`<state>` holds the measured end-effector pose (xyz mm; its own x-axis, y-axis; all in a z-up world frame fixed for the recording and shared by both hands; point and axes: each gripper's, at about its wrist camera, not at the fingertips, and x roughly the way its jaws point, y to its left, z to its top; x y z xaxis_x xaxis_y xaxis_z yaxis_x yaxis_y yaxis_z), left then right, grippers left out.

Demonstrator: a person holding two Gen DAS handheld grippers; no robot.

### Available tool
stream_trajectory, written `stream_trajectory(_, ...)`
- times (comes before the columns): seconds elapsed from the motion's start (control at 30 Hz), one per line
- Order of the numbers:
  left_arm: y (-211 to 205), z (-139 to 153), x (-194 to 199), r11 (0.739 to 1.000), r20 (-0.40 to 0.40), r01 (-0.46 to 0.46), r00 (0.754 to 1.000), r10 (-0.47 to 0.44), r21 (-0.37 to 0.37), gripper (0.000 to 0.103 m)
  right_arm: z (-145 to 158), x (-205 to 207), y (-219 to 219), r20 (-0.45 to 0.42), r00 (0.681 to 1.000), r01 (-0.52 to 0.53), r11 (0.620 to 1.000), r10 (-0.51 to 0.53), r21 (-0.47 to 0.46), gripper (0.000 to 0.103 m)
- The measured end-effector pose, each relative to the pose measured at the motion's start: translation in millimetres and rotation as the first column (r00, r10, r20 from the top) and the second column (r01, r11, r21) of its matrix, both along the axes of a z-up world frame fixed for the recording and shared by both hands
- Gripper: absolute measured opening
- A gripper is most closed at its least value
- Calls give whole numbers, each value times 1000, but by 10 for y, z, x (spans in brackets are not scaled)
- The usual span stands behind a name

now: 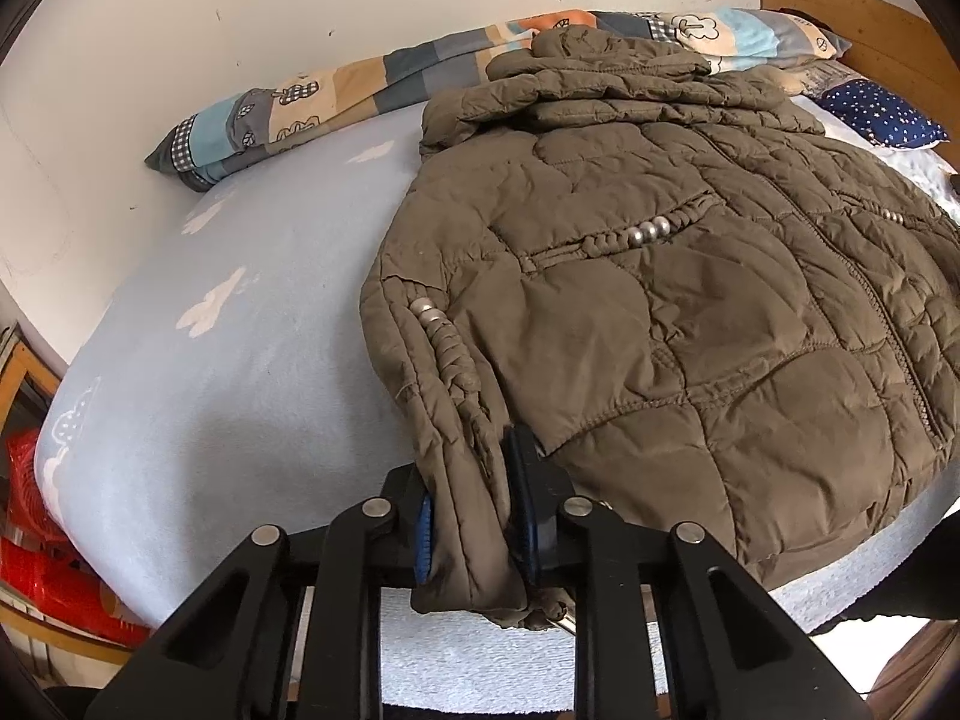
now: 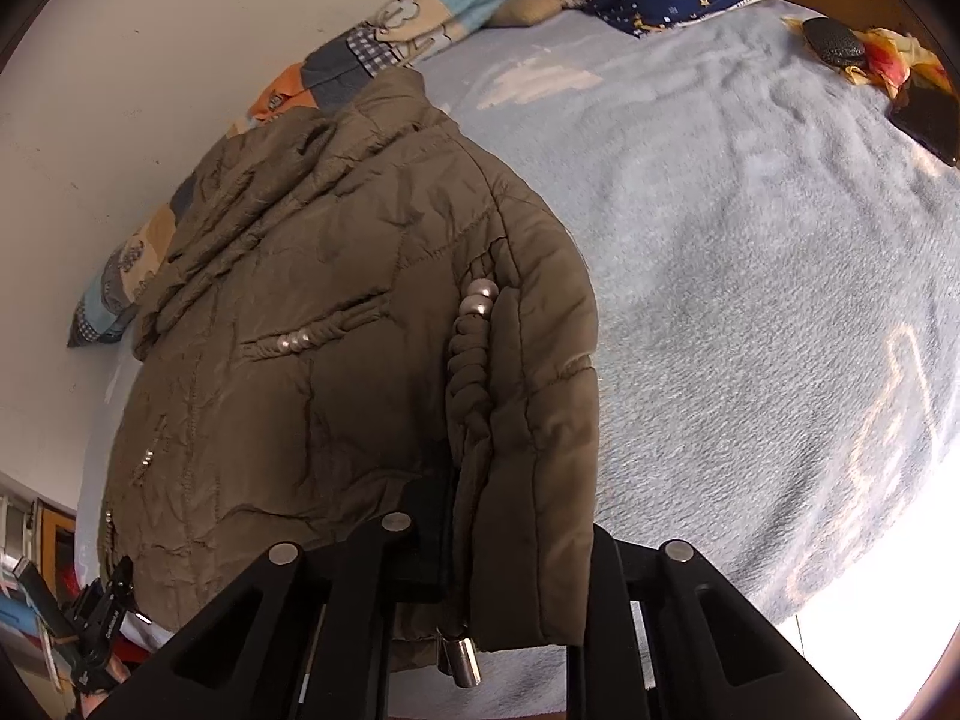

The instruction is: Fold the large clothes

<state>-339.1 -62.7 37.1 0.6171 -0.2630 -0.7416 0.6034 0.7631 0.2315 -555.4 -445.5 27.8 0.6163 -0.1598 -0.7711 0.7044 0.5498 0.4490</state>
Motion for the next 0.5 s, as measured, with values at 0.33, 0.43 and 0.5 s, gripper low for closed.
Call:
stream_trajectory(0.33, 141, 225, -56, 999, 10, -11, 1000, 11, -47, 17, 282, -147, 170, 68, 998, -15, 1000, 16, -12, 13)
stream_trajectory(0.43, 175, 304, -90, 998, 17, -16, 1000, 17, -57, 17, 359, -207, 232, 86, 996, -26, 1000, 27, -14, 13)
stream_trajectory(0.5, 184, 359, -110, 998, 21, -18, 1000, 19, -63, 17, 414, -227, 273, 92, 995, -37, 999, 38, -20, 13)
